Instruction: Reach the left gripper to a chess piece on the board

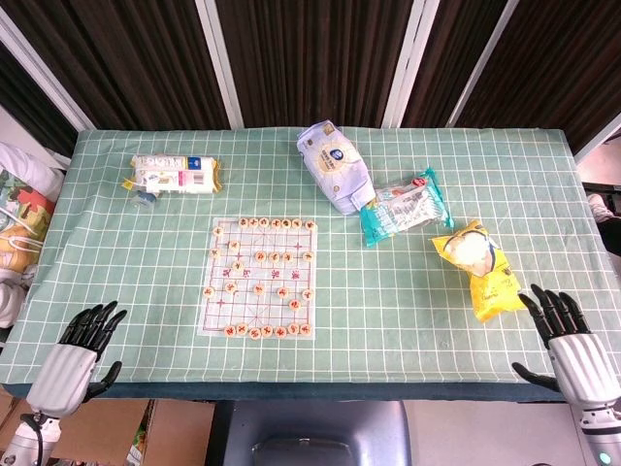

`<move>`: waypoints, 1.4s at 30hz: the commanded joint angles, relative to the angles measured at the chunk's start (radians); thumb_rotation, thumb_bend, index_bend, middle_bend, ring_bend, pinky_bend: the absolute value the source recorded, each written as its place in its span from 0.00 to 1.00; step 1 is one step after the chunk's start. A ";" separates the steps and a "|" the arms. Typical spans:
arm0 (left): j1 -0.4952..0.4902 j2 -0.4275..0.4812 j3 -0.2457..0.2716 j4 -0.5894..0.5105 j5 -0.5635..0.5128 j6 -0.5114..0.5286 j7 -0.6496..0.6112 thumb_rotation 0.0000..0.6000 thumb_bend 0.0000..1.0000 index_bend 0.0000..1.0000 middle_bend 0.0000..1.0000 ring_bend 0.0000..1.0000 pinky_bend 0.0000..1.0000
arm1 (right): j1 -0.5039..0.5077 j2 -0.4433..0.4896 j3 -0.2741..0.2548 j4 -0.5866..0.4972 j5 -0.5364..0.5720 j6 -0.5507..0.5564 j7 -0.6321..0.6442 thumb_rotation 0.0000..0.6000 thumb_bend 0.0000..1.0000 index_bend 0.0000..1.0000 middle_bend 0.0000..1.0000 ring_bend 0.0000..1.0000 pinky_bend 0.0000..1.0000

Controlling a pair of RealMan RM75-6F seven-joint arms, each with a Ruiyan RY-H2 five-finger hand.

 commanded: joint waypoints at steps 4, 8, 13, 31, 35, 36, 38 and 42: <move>-0.029 -0.023 -0.008 0.017 0.043 -0.041 -0.062 1.00 0.36 0.00 0.00 0.00 0.13 | 0.007 0.008 -0.008 -0.001 -0.009 -0.014 0.017 1.00 0.20 0.00 0.00 0.00 0.00; -0.106 -0.125 -0.109 0.060 -0.031 -0.127 -0.101 1.00 0.35 0.00 0.16 0.26 0.38 | 0.005 0.010 -0.006 0.003 -0.009 -0.006 0.039 1.00 0.20 0.00 0.00 0.00 0.00; -0.211 -0.278 -0.261 0.059 -0.206 -0.247 0.010 1.00 0.37 0.01 0.73 0.95 0.97 | 0.016 -0.003 0.000 0.012 -0.011 -0.014 0.035 1.00 0.20 0.00 0.00 0.00 0.00; -0.589 -0.786 -0.550 0.687 -0.636 -0.506 0.257 1.00 0.36 0.24 1.00 1.00 1.00 | 0.044 -0.009 0.008 0.043 0.022 -0.065 0.096 1.00 0.20 0.00 0.00 0.00 0.00; -0.658 -0.852 -0.584 0.835 -0.677 -0.556 0.240 1.00 0.36 0.29 1.00 1.00 1.00 | 0.044 -0.004 0.007 0.045 0.024 -0.066 0.110 1.00 0.20 0.00 0.00 0.00 0.00; -0.672 -0.864 -0.590 0.869 -0.683 -0.566 0.237 1.00 0.36 0.30 1.00 1.00 1.00 | 0.044 -0.002 0.006 0.046 0.023 -0.066 0.113 1.00 0.20 0.00 0.00 0.00 0.00; -0.704 -0.895 -0.602 0.953 -0.701 -0.596 0.223 1.00 0.36 0.32 1.00 1.00 1.00 | 0.044 0.000 0.007 0.047 0.025 -0.065 0.120 1.00 0.20 0.00 0.00 0.00 0.00; -0.739 -0.934 -0.612 1.065 -0.721 -0.640 0.199 1.00 0.35 0.35 1.00 1.00 1.00 | 0.048 0.001 0.007 0.048 0.031 -0.074 0.124 1.00 0.20 0.00 0.00 0.00 0.00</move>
